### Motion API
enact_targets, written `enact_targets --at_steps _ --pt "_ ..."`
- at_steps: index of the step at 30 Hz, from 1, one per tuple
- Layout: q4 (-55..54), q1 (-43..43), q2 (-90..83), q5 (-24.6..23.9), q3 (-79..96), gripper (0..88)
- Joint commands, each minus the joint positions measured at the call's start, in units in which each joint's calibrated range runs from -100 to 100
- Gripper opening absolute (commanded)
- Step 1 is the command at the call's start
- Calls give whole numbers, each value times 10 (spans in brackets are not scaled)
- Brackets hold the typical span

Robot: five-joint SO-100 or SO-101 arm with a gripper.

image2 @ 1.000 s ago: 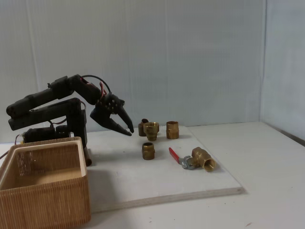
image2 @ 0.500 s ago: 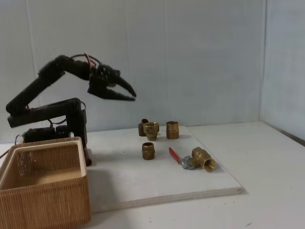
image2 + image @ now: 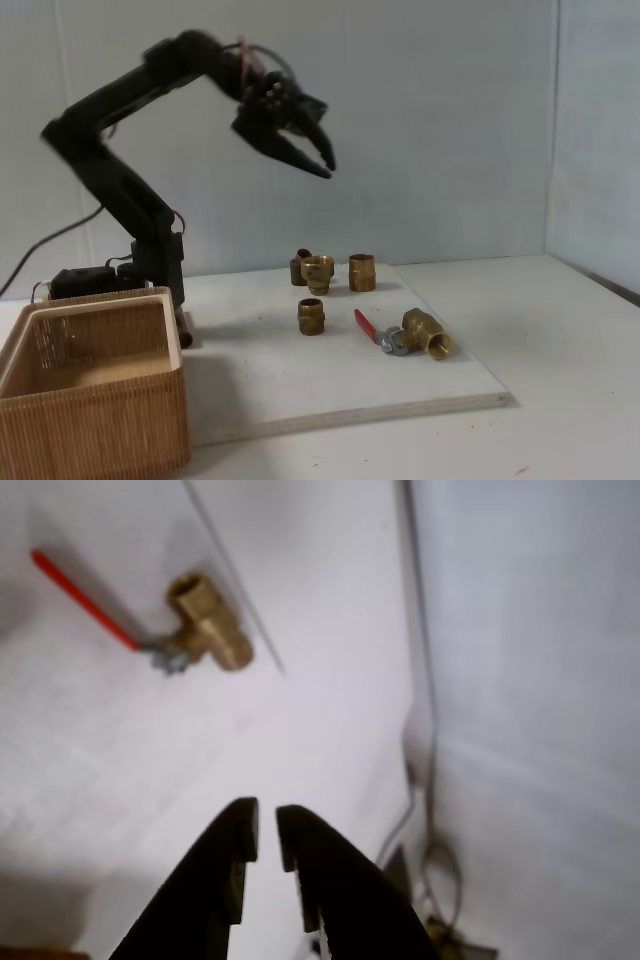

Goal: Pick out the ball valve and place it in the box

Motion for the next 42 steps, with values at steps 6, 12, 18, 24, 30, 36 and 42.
enact_targets --at_steps 6,12,18,24,30,36,42 --pt "206 26 304 3 -345 9" --pt "242 27 433 22 -447 9" --pt "237 27 507 77 -511 9" --pt "242 27 537 114 -540 16" --pt "242 23 543 147 -538 19" --pt "236 26 543 147 -538 239" --pt "236 28 545 148 -529 357"
